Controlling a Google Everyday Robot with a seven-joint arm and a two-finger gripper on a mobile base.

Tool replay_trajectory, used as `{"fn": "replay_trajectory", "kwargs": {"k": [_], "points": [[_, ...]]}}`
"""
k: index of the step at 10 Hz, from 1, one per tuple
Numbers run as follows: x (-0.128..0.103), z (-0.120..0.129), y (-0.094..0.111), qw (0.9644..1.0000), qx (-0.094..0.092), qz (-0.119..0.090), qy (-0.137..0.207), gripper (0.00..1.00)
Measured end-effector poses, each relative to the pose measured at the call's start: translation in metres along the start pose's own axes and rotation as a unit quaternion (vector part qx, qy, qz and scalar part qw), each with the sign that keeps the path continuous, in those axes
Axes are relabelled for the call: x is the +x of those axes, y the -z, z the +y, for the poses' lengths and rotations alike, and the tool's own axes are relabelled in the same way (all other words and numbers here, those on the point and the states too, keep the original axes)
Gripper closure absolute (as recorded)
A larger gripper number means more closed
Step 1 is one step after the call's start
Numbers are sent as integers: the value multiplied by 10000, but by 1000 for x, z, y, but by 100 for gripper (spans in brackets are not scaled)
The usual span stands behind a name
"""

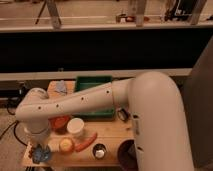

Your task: Place sponge in plastic cup

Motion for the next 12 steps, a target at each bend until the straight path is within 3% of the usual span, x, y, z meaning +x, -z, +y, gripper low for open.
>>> {"fn": "replay_trajectory", "kwargs": {"k": [4, 7, 12], "points": [[0, 0, -5, 10000, -66, -21, 47, 64], [1, 1, -5, 9999, -79, -10, 66, 42], [3, -9, 0, 9999, -17, 62, 157, 41]]}}
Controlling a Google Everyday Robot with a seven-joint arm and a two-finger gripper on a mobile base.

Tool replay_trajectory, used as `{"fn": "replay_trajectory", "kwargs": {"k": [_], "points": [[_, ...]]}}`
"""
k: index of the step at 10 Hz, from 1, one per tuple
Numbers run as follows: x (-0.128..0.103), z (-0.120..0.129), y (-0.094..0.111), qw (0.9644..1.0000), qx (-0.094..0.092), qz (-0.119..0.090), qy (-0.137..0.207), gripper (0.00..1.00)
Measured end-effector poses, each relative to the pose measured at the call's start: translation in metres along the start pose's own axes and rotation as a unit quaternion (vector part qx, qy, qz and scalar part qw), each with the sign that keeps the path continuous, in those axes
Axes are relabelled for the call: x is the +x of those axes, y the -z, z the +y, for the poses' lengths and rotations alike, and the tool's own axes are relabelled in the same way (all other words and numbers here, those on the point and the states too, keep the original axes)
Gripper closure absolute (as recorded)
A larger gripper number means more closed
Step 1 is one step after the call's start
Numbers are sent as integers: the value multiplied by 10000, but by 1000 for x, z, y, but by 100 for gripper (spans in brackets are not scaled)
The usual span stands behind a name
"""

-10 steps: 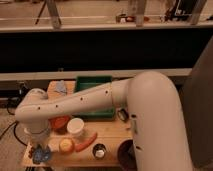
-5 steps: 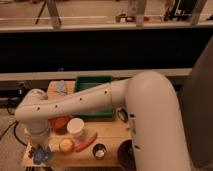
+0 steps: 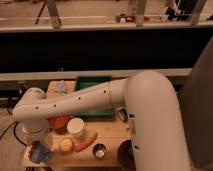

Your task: Place sponge in plastic cup

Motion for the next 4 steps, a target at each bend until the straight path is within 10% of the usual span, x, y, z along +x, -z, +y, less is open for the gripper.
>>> {"fn": "replay_trajectory", "kwargs": {"k": [4], "points": [[1, -7, 3, 10000, 22, 42, 0, 27]]}}
